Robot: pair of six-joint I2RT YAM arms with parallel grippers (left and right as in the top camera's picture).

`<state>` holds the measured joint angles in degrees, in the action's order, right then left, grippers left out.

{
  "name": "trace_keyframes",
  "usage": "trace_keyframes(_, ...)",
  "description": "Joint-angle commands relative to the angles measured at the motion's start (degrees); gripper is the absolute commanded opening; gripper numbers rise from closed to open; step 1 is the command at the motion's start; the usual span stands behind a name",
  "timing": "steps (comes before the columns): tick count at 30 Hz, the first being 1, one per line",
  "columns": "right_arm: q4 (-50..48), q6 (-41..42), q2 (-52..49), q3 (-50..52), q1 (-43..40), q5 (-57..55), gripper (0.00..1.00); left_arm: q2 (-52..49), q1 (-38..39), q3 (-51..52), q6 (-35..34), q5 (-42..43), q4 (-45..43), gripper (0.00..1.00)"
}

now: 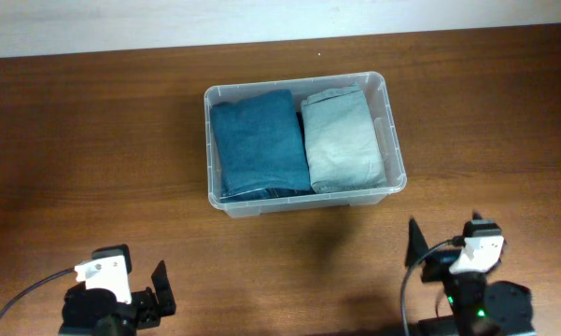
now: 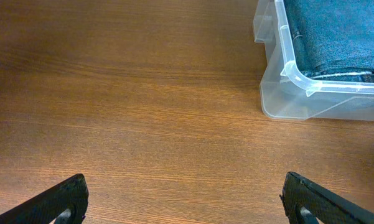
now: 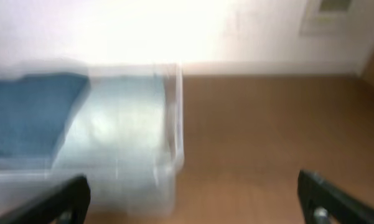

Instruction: Pack container

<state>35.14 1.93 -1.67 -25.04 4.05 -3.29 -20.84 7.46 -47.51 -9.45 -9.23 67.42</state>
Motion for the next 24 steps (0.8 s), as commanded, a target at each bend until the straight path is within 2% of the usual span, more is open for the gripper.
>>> trace_keyframes(1, -12.35, 0.24, 1.44, 10.01, -1.57, 3.72, 0.99, 0.28, -0.24, 0.02, -0.52, 0.24, -0.04, 0.99)
trace_keyframes(5, -26.86, -0.98, 1.46, 20.83, -2.75, 3.37, 0.98, 0.28, -0.24, 0.02, -0.52, 0.24, -0.04, 0.99)
trace_keyframes(8, -30.91, -0.96, 1.46, 24.79, -2.99, 4.42, 0.98, 0.28, -0.24, 0.02, -0.52, 0.24, -0.04, 0.99)
trace_keyframes(24, -30.86, -1.01, 1.20, 24.72, -2.95, 5.01, 0.98, 0.28, -0.24, 0.02, -0.52, 0.24, -0.04, 0.99)
